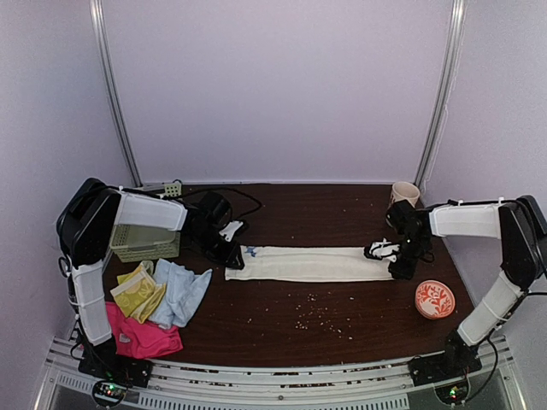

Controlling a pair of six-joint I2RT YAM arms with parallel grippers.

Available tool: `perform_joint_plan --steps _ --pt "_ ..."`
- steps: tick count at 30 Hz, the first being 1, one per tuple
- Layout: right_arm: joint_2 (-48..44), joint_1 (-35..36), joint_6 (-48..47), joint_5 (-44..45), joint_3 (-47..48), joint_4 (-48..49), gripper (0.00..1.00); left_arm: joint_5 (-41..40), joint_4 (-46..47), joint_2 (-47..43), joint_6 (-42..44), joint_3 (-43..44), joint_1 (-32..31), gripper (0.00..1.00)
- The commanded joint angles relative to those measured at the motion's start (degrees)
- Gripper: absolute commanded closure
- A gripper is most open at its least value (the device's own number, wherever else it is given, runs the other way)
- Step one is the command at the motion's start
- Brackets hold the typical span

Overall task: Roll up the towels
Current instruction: Smooth out the towel at the center of the board.

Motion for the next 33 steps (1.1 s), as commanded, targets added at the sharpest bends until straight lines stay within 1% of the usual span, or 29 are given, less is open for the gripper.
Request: perform_joint_plan --steps 1,2,7,12,15,19,22,25,28,30,33 --pt "-1.1 0.2 -0.9 1.0 0.2 -1.6 0.98 -1.2 0.1 1.4 0.4 -0.5 0.3 0.79" --pt "-1.5 0.3 -1.2 1.1 0.3 -2.1 1.0 -1.3 0.2 1.4 0.4 -0.5 0.3 0.79" --pt "-4.0 0.2 -2.3 2.9 -0.3 -4.1 1.0 -1.7 0.2 0.8 0.5 -1.0 0.3 0.79" --pt "-5.4 0.4 -5.3 2.2 -1.8 -6.1 1.0 -1.2 0.1 0.1 1.0 -1.8 0.4 0.82" --pt "-5.1 1.2 -6.3 1.6 -3.9 -6.1 1.0 0.4 -0.2 -0.5 1.6 -2.0 0.3 0.85" --pt "-4.6 3.0 -6.9 1.8 -7.1 -4.4 1.0 0.3 -0.7 -1.5 2.2 -1.5 0.6 0.85" --pt "-3.6 3.6 -6.6 1.1 -6.8 -4.7 0.95 0.8 -1.2 -1.9 2.7 -0.9 0.7 0.84" --pt "-4.9 3.7 -6.1 -1.1 -4.5 -7.2 0.85 1.3 -1.8 -4.4 2.5 -1.4 0.7 0.77" --pt "-7.8 3.7 -6.0 -3.5 -1.9 -10.2 0.76 -0.3 -4.1 -8.0 1.2 -2.4 0.6 0.71" --pt "-8.9 3.8 -5.8 -4.8 -0.4 -11.9 0.73 -2.9 -6.7 -9.4 -1.2 -3.0 0.9 0.69" --pt "-9.0 3.5 -4.8 -6.8 0.7 -12.2 0.72 -2.1 -7.6 -10.3 -4.8 -5.0 2.3 0.66"
